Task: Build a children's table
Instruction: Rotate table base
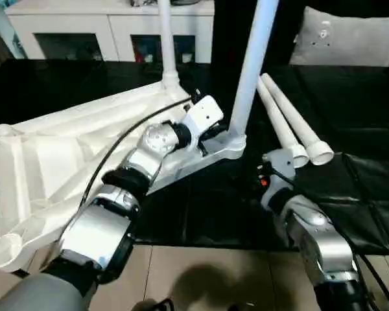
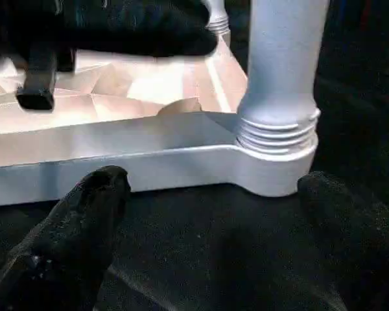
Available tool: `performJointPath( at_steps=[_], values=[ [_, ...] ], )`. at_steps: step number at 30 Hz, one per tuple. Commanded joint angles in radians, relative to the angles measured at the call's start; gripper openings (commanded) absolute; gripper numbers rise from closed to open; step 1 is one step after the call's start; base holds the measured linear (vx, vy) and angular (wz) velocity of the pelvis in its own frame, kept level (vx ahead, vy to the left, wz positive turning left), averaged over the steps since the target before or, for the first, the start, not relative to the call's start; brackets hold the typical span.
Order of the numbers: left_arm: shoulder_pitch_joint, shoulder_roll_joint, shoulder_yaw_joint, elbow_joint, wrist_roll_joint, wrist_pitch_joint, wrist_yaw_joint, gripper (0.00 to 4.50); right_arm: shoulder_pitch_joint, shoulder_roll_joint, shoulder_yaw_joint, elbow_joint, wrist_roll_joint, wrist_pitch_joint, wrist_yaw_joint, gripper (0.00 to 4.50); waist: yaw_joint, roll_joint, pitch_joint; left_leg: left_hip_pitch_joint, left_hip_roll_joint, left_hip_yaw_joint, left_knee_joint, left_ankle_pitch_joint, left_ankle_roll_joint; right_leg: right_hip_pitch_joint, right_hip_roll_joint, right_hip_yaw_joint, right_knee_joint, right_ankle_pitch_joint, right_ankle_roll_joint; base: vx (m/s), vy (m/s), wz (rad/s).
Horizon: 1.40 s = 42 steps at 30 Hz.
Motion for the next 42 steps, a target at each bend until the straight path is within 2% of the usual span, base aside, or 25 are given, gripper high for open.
performJointPath(
  at_steps=[1, 2, 4, 6, 7, 8, 9, 10, 11, 12, 14, 15, 16, 18, 19, 20, 22, 23, 27, 30, 32, 34, 36, 41, 42],
  values=[
    [0.027, 0.016, 0.049, -0.031, -0.044, 0.018, 0.003, 1.56, 0.013, -0.003, -0.002, -0.056, 0.018, 0.008, 0.002, 4.50, 0.003, -0.003, -0.079, 0.002, 0.025, -0.012, -0.064, -0.144, 0.061, 0.075, -0.064, 0.042, -0.077, -0.158, -0.188, 0.000, 0.000, 0.00],
    [0.036, 0.019, 0.062, -0.040, -0.052, 0.012, 0.013, 1.84, 0.018, -0.006, -0.001, -0.071, 0.022, 0.006, 0.005, 4.50, 0.003, -0.003, -0.080, 0.004, 0.024, -0.011, -0.064, -0.149, 0.061, 0.072, -0.063, 0.042, -0.079, -0.167, -0.186, 0.000, 0.000, 0.00],
    [0.067, 0.030, 0.077, -0.087, -0.064, 0.021, 0.027, 1.87, 0.025, -0.010, 0.004, -0.098, 0.017, 0.016, 0.001, 4.50, 0.004, -0.002, -0.079, 0.006, 0.028, -0.012, -0.066, -0.154, 0.058, 0.071, -0.063, 0.042, -0.077, -0.170, -0.191, 0.000, 0.000, 0.00],
    [0.158, 0.057, 0.080, -0.235, -0.083, 0.075, 0.004, 2.18, 0.040, -0.029, 0.025, -0.141, 0.017, 0.071, 0.013, 4.50, 0.001, 0.000, -0.077, 0.002, 0.033, -0.014, -0.071, -0.158, 0.056, 0.072, -0.062, 0.042, -0.074, -0.170, -0.196, 0.000, 0.000, 0.00],
    [0.196, 0.068, 0.079, -0.300, -0.091, 0.103, -0.013, 2.27, 0.047, -0.036, 0.033, -0.155, 0.015, 0.087, 0.018, 4.50, 0.000, -0.006, -0.076, 0.008, 0.033, -0.012, -0.070, -0.165, 0.055, 0.067, -0.060, 0.043, -0.075, -0.173, -0.196, 0.000, 0.000, 0.00],
    [0.260, 0.087, 0.075, -0.412, -0.104, 0.153, -0.042, 2.27, 0.058, -0.047, 0.042, -0.169, 0.007, 0.099, 0.021, 4.50, 0.001, -0.011, -0.074, 0.002, 0.041, -0.016, -0.076, -0.161, 0.053, 0.076, -0.069, 0.044, -0.065, -0.177, -0.205, 0.000, 0.000, 0.00],
    [0.313, 0.104, 0.066, -0.505, -0.116, 0.196, -0.076, 2.27, 0.066, -0.052, 0.046, -0.173, 0.003, 0.096, 0.023, 4.50, -0.002, -0.007, -0.074, 0.010, 0.036, -0.007, -0.070, -0.172, 0.057, 0.058, -0.062, 0.046, -0.077, -0.203, -0.197, 0.000, 0.000, 0.00],
    [0.373, 0.128, 0.052, -0.610, -0.125, 0.245, -0.115, 2.27, 0.077, -0.057, 0.046, -0.178, 0.000, 0.094, 0.023, 4.50, -0.001, -0.015, -0.074, 0.013, 0.045, -0.011, -0.074, -0.177, 0.047, 0.063, -0.071, 0.049, -0.070, -0.201, -0.204, 0.000, 0.000, 0.00],
    [0.417, 0.151, 0.036, -0.682, -0.116, 0.280, -0.136, 2.27, 0.085, -0.063, 0.047, -0.181, -0.004, 0.097, 0.021, 4.50, -0.004, -0.008, -0.067, 0.004, 0.039, -0.007, -0.078, -0.184, 0.047, 0.058, -0.063, 0.048, -0.079, -0.247, -0.186, 0.000, 0.000, 0.00],
    [0.417, 0.151, 0.036, -0.682, -0.116, 0.280, -0.136, 2.27, 0.085, -0.063, 0.047, -0.181, -0.004, 0.097, 0.021, 4.50, -0.003, -0.006, -0.069, 0.011, 0.040, -0.008, -0.077, -0.204, 0.037, 0.054, -0.064, 0.050, -0.080, -0.275, -0.174, 0.000, 0.000, 0.00],
    [0.473, 0.182, 0.014, -0.775, -0.110, 0.348, -0.168, 2.27, 0.099, -0.069, 0.049, -0.193, 0.001, 0.102, 0.024, 4.50, 0.000, -0.006, -0.063, 0.012, 0.043, -0.011, -0.084, -0.236, 0.021, 0.052, -0.065, 0.051, -0.084, -0.327, -0.151, 0.000, 0.000, 0.00],
    [0.495, 0.193, 0.005, -0.808, -0.116, 0.372, -0.183, 2.27, 0.107, -0.072, 0.051, -0.203, 0.007, 0.109, 0.029, 4.50, -0.001, -0.005, -0.058, 0.015, 0.041, -0.010, -0.086, -0.262, 0.010, 0.045, -0.060, 0.051, -0.089, -0.354, -0.137, 0.000, 0.000, 0.00],
    [0.511, 0.201, -0.002, -0.837, -0.125, 0.392, -0.192, 2.27, 0.111, -0.076, 0.054, -0.211, 0.009, 0.114, 0.032, 4.50, -0.002, -0.005, -0.058, 0.014, 0.040, -0.012, -0.088, -0.271, 0.007, 0.047, -0.061, 0.050, -0.090, -0.363, -0.132, 0.000, 0.000, 0.00],
    [0.619, 0.288, -0.076, -1.028, -0.201, 0.572, -0.279, 2.27, 0.138, -0.103, 0.073, -0.256, 0.017, 0.140, 0.061, 4.50, 0.000, 0.000, -0.054, 0.011, 0.043, -0.017, -0.094, -0.288, -0.005, 0.049, -0.066, 0.054, -0.086, -0.374, -0.124, 0.000, 0.000, 0.00],
    [0.619, 0.288, -0.076, -1.028, -0.201, 0.572, -0.279, 2.27, 0.138, -0.103, 0.073, -0.256, 0.017, 0.140, 0.061, 4.50, -0.007, -0.005, -0.052, 0.007, 0.040, -0.015, -0.096, -0.293, -0.003, 0.049, -0.061, 0.054, -0.087, -0.383, -0.116, 0.000, 0.000, 0.00],
    [0.649, 0.319, -0.100, -1.080, -0.200, 0.629, -0.300, 2.27, 0.146, -0.120, 0.085, -0.273, 0.018, 0.150, 0.076, 4.50, -0.008, -0.001, -0.051, 0.012, 0.037, -0.011, -0.094, -0.301, -0.001, 0.042, -0.058, 0.055, -0.092, -0.396, -0.113, 0.000, 0.000, 0.00],
    [0.660, 0.336, -0.114, -1.090, -0.151, 0.664, -0.298, 2.27, 0.152, -0.135, 0.099, -0.286, 0.018, 0.160, 0.089, 4.50, -0.012, -0.001, -0.055, 0.009, 0.036, -0.013, -0.092, -0.269, 0.000, 0.049, -0.056, 0.057, -0.089, -0.356, -0.113, 0.000, 0.000, 0.00],
    [0.641, 0.316, -0.097, -1.068, -0.112, 0.706, -0.262, 2.27, 0.155, -0.141, 0.108, -0.295, 0.021, 0.169, 0.097, 4.50, -0.015, 0.003, -0.053, 0.009, 0.033, -0.011, -0.090, -0.267, 0.001, 0.046, -0.055, 0.056, -0.090, -0.358, -0.109, 0.000, 0.000, 0.00],
    [0.597, 0.290, -0.082, -1.029, -0.083, 0.788, -0.229, 2.27, 0.165, -0.143, 0.120, -0.304, 0.020, 0.178, 0.097, 4.50, -0.017, 0.001, -0.052, 0.015, 0.029, -0.013, -0.088, -0.283, -0.003, 0.045, -0.055, 0.052, -0.103, -0.421, -0.093, 0.000, 0.000, 0.00],
    [0.568, 0.276, -0.082, -0.984, -0.058, 0.812, -0.203, 2.27, 0.167, -0.144, 0.122, -0.308, 0.019, 0.181, 0.095, 4.50, -0.024, 0.002, -0.053, 0.010, 0.029, -0.016, -0.089, -0.282, -0.002, 0.048, -0.055, 0.051, -0.101, -0.404, -0.094, 0.000, 0.000, 0.00],
    [0.543, 0.275, -0.087, -0.963, -0.061, 0.842, -0.160, 2.27, 0.170, -0.147, 0.125, -0.320, 0.024, 0.191, 0.093, 4.50, -0.026, 0.009, -0.055, 0.009, 0.028, -0.017, -0.087, -0.264, 0.000, 0.050, -0.054, 0.051, -0.096, -0.353, -0.103, 0.000, 0.000, 0.00],
    [0.525, 0.275, -0.087, -0.966, -0.079, 0.878, -0.129, 2.27, 0.176, -0.156, 0.128, -0.336, 0.034, 0.204, 0.102, 4.50, -0.026, 0.006, -0.059, 0.006, 0.029, -0.017, -0.086, -0.236, 0.003, 0.055, -0.054, 0.051, -0.088, -0.289, -0.124, 0.000, 0.000, 0.00],
    [0.498, 0.256, -0.072, -0.936, -0.070, 0.888, -0.117, 2.27, 0.191, -0.176, 0.140, -0.370, 0.071, 0.221, 0.148, 4.50, -0.026, 0.011, -0.055, 0.006, 0.028, -0.015, -0.084, -0.241, 0.011, 0.055, -0.053, 0.051, -0.089, -0.271, -0.146, 0.000, 0.000, 0.00],
    [0.457, 0.241, -0.067, -0.862, -0.043, 0.856, -0.104, 2.27, 0.214, -0.220, 0.168, -0.426, 0.132, 0.276, 0.226, 4.50, -0.025, 0.006, -0.048, 0.007, 0.025, -0.016, -0.086, -0.278, 0.022, 0.056, -0.054, 0.049, -0.105, -0.388, -0.104, 0.000, 0.000, 0.00],
    [0.433, 0.233, -0.068, -0.819, -0.031, 0.828, -0.093, 2.27, 0.219, -0.239, 0.176, -0.443, 0.141, 0.293, 0.247, 4.50, -0.025, 0.009, -0.045, 0.005, 0.025, -0.018, -0.088, -0.286, 0.022, 0.054, -0.055, 0.047, -0.110, -0.424, -0.091, 0.000, 0.000, 0.00]
  ],
)
